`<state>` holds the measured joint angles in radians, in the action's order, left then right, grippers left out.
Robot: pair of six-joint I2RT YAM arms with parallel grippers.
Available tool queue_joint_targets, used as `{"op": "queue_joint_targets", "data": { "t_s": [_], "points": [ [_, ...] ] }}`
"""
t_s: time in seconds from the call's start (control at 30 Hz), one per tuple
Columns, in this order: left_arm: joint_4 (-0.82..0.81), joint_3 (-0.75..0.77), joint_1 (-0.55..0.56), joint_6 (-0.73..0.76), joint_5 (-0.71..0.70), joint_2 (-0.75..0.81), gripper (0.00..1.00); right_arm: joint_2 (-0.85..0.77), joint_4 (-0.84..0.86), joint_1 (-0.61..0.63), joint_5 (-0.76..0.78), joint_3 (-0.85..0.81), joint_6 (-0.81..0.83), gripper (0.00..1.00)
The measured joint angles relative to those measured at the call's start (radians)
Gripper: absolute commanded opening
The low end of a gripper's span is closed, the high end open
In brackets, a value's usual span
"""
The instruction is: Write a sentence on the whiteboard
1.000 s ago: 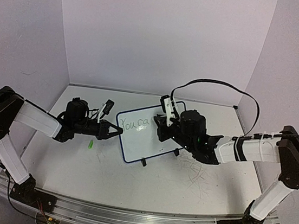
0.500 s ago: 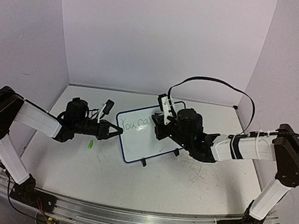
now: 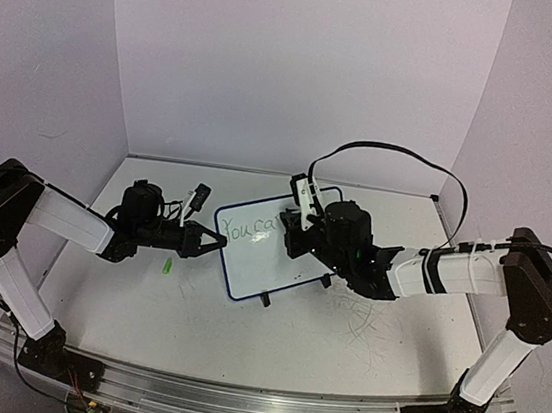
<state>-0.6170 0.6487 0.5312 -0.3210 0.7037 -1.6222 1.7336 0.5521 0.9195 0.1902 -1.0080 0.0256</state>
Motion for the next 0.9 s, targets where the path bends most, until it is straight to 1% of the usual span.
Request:
{"op": "queue_joint_targets", "data": {
  "t_s": [0.9],
  "points": [
    [0.014,0.006,0.000,0.000,0.000,0.000,0.00,0.000,0.001,0.011,0.002,0.039,-0.035,0.00]
  ]
}}
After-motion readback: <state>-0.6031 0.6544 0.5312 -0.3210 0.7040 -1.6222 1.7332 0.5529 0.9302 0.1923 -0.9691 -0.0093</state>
